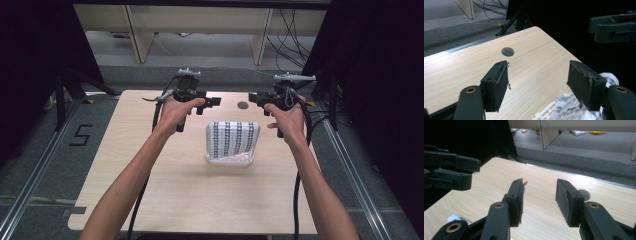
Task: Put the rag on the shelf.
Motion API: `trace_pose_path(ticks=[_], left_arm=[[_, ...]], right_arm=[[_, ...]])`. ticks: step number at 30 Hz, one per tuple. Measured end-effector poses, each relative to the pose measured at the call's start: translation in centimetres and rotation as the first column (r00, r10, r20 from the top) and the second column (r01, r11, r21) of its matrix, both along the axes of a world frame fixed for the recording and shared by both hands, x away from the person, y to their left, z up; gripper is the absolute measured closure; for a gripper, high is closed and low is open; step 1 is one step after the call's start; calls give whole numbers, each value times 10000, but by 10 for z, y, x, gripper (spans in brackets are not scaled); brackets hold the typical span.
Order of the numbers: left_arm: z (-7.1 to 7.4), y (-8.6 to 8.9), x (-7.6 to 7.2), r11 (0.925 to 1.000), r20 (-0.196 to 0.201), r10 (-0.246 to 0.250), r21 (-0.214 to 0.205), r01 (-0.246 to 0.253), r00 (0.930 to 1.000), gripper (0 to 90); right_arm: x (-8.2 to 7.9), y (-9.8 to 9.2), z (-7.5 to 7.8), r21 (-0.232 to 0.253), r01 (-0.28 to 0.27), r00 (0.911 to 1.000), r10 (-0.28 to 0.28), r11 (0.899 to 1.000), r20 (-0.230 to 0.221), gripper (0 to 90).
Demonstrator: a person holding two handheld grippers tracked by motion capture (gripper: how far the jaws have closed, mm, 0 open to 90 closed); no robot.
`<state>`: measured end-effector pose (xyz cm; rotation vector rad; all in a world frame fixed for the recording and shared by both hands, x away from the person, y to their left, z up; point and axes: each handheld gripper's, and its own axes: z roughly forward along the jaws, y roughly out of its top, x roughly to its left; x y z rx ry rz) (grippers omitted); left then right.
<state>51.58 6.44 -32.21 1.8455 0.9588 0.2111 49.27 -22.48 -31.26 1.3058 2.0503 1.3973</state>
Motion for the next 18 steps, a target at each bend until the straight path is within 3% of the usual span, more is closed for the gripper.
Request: trace_pose_path(ticks=[5, 11, 13, 18], left_arm=[[-2, 9, -9, 10000, -98, -17, -14, 17, 10000, 287], [-3, 19, -18, 10000, 68, -17, -3, 17, 10000, 264], [-3, 22, -20, 10000, 43, -52, -69, 52, 10000, 254], [-2, 24, -28, 9999, 212, -54, 131, 51, 9998, 218]], right_arm=[[-5, -2, -2, 64, -148, 9998, 149, 9999, -156, 553], [-11, -5, -1, -81, -251, 9997, 251, 9997, 19, 510], [-14, -4, 0, 134, -276, 9996, 276, 9995, 45, 487], [-21, -3, 5, -6, -361, 9993, 362, 9993, 85, 420]])
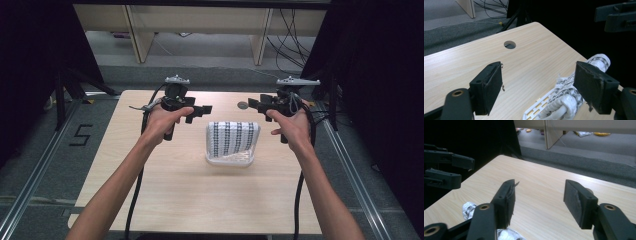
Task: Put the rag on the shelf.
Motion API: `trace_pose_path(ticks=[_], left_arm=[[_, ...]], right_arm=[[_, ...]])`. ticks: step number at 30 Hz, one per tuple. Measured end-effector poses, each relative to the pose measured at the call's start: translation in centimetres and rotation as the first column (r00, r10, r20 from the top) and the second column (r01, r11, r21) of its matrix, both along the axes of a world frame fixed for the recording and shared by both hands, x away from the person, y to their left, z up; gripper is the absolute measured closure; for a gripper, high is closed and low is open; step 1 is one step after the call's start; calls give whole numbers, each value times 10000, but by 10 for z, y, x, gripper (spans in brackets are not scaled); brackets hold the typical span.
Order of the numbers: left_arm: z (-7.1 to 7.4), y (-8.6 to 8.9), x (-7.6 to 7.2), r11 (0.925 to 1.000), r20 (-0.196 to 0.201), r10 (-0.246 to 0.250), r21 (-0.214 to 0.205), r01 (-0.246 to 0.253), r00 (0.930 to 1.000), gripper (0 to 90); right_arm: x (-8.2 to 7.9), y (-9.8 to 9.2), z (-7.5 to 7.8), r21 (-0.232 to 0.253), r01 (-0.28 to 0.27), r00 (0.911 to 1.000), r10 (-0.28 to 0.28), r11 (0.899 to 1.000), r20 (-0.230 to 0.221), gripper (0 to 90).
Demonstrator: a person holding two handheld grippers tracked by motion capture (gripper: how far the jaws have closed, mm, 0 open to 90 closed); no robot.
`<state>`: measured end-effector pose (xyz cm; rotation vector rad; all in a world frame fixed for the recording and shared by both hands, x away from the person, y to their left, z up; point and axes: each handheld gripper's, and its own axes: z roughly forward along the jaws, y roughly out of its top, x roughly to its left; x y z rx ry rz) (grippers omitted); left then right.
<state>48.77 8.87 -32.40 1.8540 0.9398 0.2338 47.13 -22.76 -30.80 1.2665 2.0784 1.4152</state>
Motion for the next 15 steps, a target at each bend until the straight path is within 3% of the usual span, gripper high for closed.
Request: trace_pose_path(ticks=[6, 10, 11, 13, 15], left_arm=[[1, 4, -12, 9999, 182, -165, 50, 164, 9997, 199], [2, 8, -22, 9997, 281, -245, -21, 246, 9993, 183], [2, 9, -24, 9996, 316, -267, -65, 269, 9991, 183], [2, 10, -29, 9992, 322, -357, -143, 362, 9988, 180], [2, 12, -34, 9988, 369, -434, -205, 441, 9984, 177]], right_arm=[[-9, 1, 4, -393, -84, 9996, 95, 9992, 276, 355], [-18, 3, 5, -204, -142, 9999, 142, 9997, 31, 336], [-18, 2, 4, -285, -301, 9993, 308, 9991, 233, 332], [-22, 3, 5, -238, -264, 9996, 266, 9994, 88, 320], [-24, 4, 3, -356, -306, 9989, 318, 9989, 346, 314]])
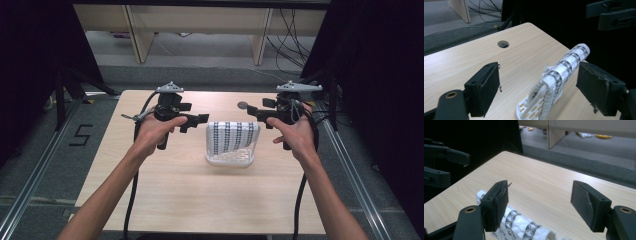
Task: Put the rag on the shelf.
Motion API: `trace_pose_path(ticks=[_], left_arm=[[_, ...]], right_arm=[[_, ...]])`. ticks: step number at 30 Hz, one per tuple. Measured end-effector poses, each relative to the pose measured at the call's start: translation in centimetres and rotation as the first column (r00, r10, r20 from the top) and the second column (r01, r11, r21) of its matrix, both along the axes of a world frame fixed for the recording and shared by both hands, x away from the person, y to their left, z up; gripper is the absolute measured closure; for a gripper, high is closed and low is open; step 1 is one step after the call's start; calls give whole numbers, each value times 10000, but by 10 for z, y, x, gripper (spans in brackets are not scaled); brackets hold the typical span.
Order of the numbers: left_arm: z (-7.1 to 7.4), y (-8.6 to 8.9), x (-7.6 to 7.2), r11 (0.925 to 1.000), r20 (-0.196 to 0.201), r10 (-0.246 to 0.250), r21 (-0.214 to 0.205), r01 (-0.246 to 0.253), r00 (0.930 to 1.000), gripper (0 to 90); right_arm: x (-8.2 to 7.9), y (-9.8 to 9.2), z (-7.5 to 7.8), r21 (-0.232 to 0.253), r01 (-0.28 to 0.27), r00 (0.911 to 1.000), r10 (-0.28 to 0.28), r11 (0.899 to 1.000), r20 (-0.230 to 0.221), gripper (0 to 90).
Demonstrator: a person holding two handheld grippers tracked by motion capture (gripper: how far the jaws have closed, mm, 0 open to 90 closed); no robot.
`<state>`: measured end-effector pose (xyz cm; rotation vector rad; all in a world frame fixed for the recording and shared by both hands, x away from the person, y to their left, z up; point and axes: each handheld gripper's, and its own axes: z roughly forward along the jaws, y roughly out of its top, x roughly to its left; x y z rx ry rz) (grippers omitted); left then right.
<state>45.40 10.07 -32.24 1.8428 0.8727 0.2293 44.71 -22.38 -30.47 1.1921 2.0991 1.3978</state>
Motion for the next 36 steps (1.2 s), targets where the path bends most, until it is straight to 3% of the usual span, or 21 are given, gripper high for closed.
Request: trace_pose_path(ticks=[5, 7, 11, 13, 17, 23, 24, 25, 27, 29, 31, 36], left_arm=[[-4, 4, -12, 9995, -119, -194, -257, 191, 9997, 174], [-5, 6, -16, 9994, -69, -205, -292, 203, 9998, 174], [-5, 7, -24, 9991, -37, -275, -317, 274, 9996, 174], [-6, 8, -28, 9989, 4, -359, -288, 359, 9994, 174], [-9, 8, -36, 9989, 38, -442, -157, 443, 9990, 174], [-16, 12, -47, 9978, 59, -631, -196, 632, 9980, 174], [-17, 12, -48, 9976, 88, -623, -286, 626, 9980, 175], [-18, 13, -50, 9976, 111, -625, -295, 628, 9980, 174], [-19, 15, -53, 9971, 7, -679, -339, 679, 9977, 174], [-21, 16, -56, 9956, 17, -726, -594, 726, 9974, 174], [-21, 18, -61, 9955, 28, -791, -522, 792, 9969, 174], [-25, 20, -70, 9942, 115, -901, -587, 906, 9959, 173]], right_arm=[[-8, 1, -1, -12, -130, 9999, 130, 9999, -52, 311], [-9, 1, -2, -42, -86, 9998, 87, 10000, 172, 311], [-15, 1, -3, 54, -137, 9999, 138, 9999, -85, 311], [-17, 1, -5, 45, -257, 9996, 257, 9997, 94, 311], [-20, 0, -7, 95, -342, 9994, 342, 9994, 37, 310], [-26, -1, -11, 253, -329, 9994, 330, 9991, -41, 309], [-26, -2, -13, 192, -400, 9991, 397, 9990, 122, 307], [-29, -2, -12, 200, -269, 9996, 269, 9994, -33, 307], [-29, -4, -14, 135, -392, 9992, 391, 9991, 84, 307], [-31, -5, -15, 211, -349, 9994, 351, 9992, -79, 307], [-33, -5, -17, 267, -304, 9995, 303, 9992, 53, 305], [-36, -7, -22, 313, -403, 9991, 406, 9987, -108, 301]])
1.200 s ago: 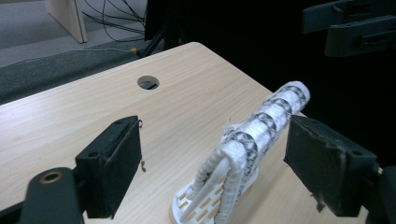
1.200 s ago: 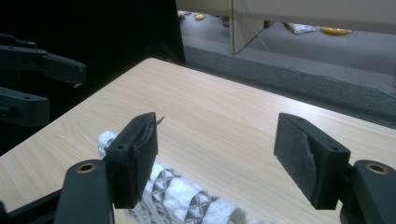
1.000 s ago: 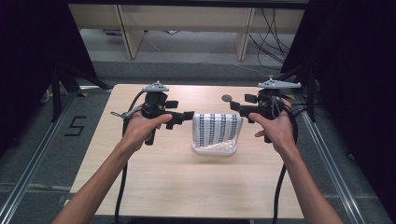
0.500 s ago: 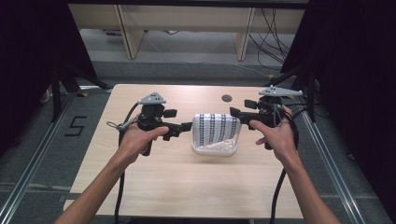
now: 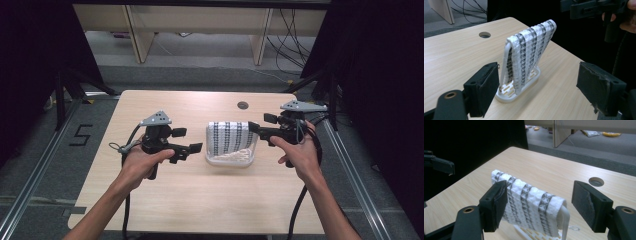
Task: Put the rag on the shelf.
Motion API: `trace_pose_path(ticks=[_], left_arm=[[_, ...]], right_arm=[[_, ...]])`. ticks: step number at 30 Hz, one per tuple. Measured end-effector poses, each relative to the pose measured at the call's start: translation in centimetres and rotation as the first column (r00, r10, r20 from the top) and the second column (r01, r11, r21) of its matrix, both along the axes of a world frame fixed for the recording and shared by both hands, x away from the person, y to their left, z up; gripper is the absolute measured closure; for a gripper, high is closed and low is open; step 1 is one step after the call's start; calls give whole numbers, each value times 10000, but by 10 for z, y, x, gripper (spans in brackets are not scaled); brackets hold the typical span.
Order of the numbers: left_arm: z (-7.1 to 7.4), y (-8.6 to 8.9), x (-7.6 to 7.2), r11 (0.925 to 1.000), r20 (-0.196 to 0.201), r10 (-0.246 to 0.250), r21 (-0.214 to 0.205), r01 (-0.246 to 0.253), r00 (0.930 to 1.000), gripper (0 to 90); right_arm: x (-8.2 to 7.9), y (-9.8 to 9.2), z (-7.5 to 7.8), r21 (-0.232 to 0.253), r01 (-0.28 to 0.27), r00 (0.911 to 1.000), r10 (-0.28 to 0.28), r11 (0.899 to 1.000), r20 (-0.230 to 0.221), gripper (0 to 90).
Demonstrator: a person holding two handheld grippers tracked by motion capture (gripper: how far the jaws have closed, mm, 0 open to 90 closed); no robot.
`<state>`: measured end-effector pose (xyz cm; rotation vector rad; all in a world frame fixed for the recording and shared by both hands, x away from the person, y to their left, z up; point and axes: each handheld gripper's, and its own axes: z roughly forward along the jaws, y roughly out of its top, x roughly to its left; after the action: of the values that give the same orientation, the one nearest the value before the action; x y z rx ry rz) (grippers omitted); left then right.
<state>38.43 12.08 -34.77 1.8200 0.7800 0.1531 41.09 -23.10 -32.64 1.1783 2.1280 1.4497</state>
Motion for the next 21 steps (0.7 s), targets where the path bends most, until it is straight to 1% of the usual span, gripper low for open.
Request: trace_pose_path(ticks=[1, 2, 3, 4, 5, 6, 7, 8, 9, 10, 11, 12, 13, 14, 15, 16, 17, 18, 19, 20, 21], left_arm=[[-1, 0, -1, 10000, 16, 6, 0, -6, 10000, 172], [-1, 1, -3, 10000, 55, 11, 81, -11, 10000, 172], [-2, 2, -4, 9999, 82, 51, 140, -52, 10000, 172], [-4, 2, -5, 9997, 142, 63, 250, -67, 9999, 171], [-5, 3, -6, 9996, 140, 88, 263, -91, 9999, 169], [-6, 4, -8, 9995, 157, 101, 283, -105, 9998, 168], [-8, 4, -8, 9999, 126, 49, 157, -51, 9999, 168], [-9, 5, -9, 9997, 132, 83, 228, -86, 9999, 168], [-11, 6, -10, 9997, 122, 86, 237, -89, 9999, 168], [-13, 7, -11, 9997, 140, 72, 222, -75, 9999, 169], [-14, 7, -12, 9995, 176, 89, 285, -94, 9998, 168], [-15, 8, -13, 9991, 164, 152, 400, -158, 9997, 168], [-17, 9, -14, 9990, 163, 176, 403, -183, 9997, 168], [-18, 9, -15, 9993, 121, 151, 344, -155, 9998, 168], [-20, 10, -16, 9994, 86, 139, 328, -142, 9999, 168], [-22, 10, -18, 9990, 93, 107, 425, -110, 9999, 168], [-22, 10, -19, 9986, 99, 128, 520, -133, 9999, 168], [-23, 11, -20, 9986, 104, 105, 519, -110, 9999, 168], [-24, 11, -21, 9986, 135, 83, 518, -90, 9999, 168], [-25, 11, -22, 9987, 114, 96, 504, -102, 9999, 168], [-26, 12, -23, 9986, 115, 93, 520, -99, 9999, 167]], right_arm=[[-2, 0, 0, -3, 23, 10000, -23, 10000, -33, 301], [-2, -1, -1, -72, 27, 9999, -26, 10000, 114, 301], [-6, 1, 0, 115, 82, 9998, -79, 9999, -206, 301], [-4, -1, -2, -21, -71, 9999, 71, 10000, 88, 300], [-6, -1, -2, -3, 39, 10000, -39, 10000, 80, 298], [-7, -1, -2, -76, -8, 10000, 9, 10000, 83, 294], [-9, -1, -3, -51, -19, 10000, 19, 10000, 73, 292], [-11, 0, -3, 63, 105, 9999, -105, 9999, -6, 290], [-11, -1, -4, 23, 11, 10000, -11, 10000, 70, 288], [-13, 0, -4, 22, 110, 9999, -110, 9999, 37, 285], [-13, -1, -5, -131, 34, 9999, -33, 9999, 96, 285], [-16, 0, -5, -20, 149, 9999, -149, 9999, 4, 285], [-16, -2, -6, -140, -6, 9998, 9, 9999, 223, 285], [-16, -2, -7, -33, 4, 9999, -4, 10000, 136, 286], [-17, -2, -7, -41, 6, 9998, -5, 10000, 219, 286], [-18, -3, -8, -91, 2, 9998, 0, 10000, 208, 285], [-19, -4, -9, -124, -24, 9995, 28, 9999, 322, 285], [-21, -4, -9, -83, 112, 9998, -111, 9999, 176, 285], [-21, -5, -10, -108, 60, 9996, -57, 9999, 261, 285], [-22, -5, -11, -1, 113, 9998, -113, 9999, 191, 285], [-22, -6, -12, -47, 36, 9998, -35, 10000, 203, 285]])
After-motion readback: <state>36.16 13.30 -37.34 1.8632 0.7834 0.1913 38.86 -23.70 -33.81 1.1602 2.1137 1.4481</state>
